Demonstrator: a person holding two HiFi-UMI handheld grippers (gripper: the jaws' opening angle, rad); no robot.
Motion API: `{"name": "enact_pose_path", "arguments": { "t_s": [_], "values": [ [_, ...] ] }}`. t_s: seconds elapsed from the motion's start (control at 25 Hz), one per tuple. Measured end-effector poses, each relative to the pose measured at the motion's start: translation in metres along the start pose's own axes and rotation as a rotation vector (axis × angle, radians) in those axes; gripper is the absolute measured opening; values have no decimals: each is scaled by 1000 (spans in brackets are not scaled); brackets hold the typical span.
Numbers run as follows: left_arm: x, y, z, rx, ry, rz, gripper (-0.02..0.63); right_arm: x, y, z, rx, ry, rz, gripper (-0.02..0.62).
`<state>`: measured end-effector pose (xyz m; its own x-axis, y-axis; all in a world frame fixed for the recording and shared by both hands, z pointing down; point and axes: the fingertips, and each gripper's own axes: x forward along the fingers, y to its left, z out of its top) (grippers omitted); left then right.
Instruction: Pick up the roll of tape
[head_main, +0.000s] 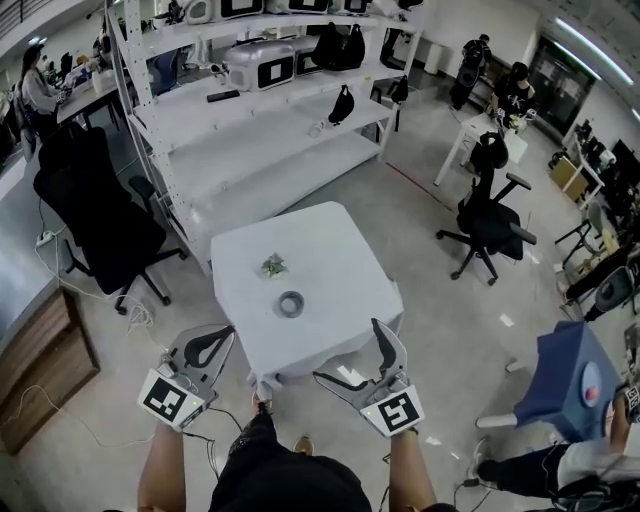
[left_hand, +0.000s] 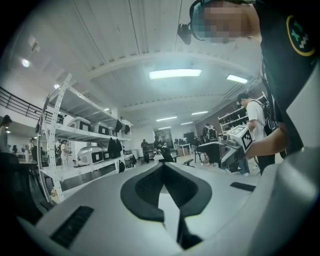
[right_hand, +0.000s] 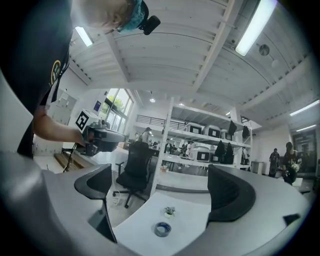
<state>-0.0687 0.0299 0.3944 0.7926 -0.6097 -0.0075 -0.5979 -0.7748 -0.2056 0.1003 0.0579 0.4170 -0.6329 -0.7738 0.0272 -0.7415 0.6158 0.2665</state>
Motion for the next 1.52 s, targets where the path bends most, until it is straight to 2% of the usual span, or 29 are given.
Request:
{"name": "enact_pose_path", "arguments": {
  "t_s": [0.24, 0.52, 0.84, 1.12, 1.32, 1.52],
  "values": [
    [37, 57, -13, -17, -20, -30, 17, 63, -27, -32, -2, 100, -6, 598],
    [68, 114, -30, 4, -45, -83, 17, 135, -41, -79, -2, 246, 23, 598],
    [91, 154, -46, -26, -59, -134, 17, 185, -40, -149, -12, 446, 112, 598],
    [110, 156, -50, -26, -56, -135, 17, 206, -33, -227, -44, 607, 254, 598],
    [121, 156, -47, -36, -45, -86, 17, 222, -22, -277, -102, 678, 408, 598],
    [132, 155, -45, -37, -22, -56, 17, 234, -17, -325, -128, 748, 515, 598]
  ]
}}
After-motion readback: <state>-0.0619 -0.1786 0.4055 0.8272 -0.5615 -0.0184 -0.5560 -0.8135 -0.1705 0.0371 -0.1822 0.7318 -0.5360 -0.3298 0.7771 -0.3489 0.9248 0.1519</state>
